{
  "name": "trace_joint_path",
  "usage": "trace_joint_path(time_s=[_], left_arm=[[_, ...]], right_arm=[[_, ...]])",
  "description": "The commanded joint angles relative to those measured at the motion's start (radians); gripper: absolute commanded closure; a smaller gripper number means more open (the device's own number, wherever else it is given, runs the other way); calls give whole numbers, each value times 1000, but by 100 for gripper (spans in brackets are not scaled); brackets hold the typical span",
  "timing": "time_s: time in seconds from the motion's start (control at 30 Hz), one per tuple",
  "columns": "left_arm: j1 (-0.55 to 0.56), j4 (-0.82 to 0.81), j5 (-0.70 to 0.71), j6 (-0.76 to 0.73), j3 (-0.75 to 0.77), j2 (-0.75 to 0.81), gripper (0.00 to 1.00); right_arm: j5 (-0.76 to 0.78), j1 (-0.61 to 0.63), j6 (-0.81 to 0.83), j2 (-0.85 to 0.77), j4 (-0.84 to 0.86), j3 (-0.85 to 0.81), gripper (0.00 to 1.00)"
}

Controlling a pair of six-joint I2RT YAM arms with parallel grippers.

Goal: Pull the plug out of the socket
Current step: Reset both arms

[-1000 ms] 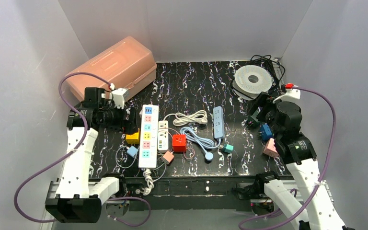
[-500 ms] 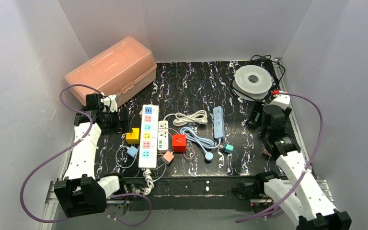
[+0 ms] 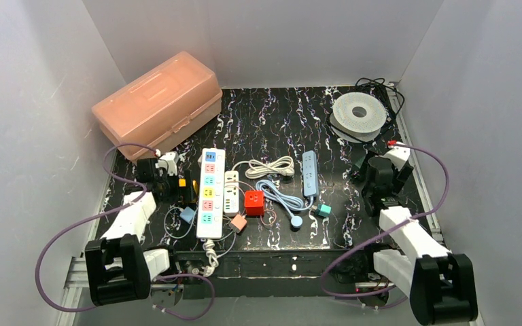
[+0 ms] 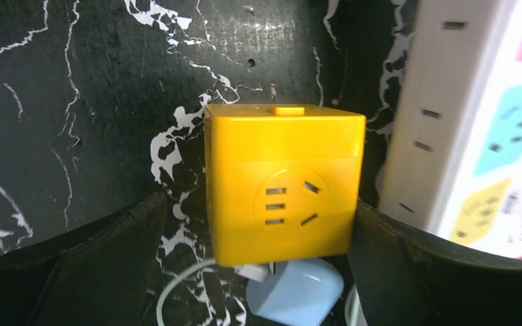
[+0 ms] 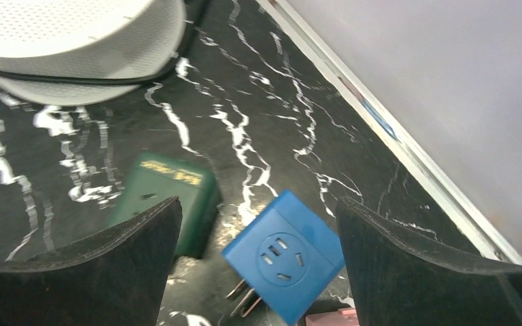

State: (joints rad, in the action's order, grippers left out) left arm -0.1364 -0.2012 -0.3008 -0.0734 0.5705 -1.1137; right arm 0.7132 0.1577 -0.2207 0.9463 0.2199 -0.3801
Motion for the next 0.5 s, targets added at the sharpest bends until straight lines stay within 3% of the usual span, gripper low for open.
trace_joint_path(time_s=[0.0, 0.07, 0.1, 0.23, 0.33, 0.47], left_arm=[[-9, -264, -38, -37, -131, -42, 2], [-8, -425, -66, -11, -193, -72, 2], [-10, -391, -76, 17, -176, -77, 2], [-12, -532, -120, 66, -208, -157, 2], [-12, -643, -76, 120, -238, -219, 2], [-13, -630, -40, 112, -242, -225, 2]], right_arm=[[112, -55, -102, 96, 208, 45, 9], [138, -69, -109, 144, 262, 61, 9], [129, -78, -111, 150, 273, 60, 8], [72, -92, -96, 175, 350, 65, 8], [17, -95, -70, 198, 401, 63, 8], [-91, -98, 5, 239, 480, 55, 8]])
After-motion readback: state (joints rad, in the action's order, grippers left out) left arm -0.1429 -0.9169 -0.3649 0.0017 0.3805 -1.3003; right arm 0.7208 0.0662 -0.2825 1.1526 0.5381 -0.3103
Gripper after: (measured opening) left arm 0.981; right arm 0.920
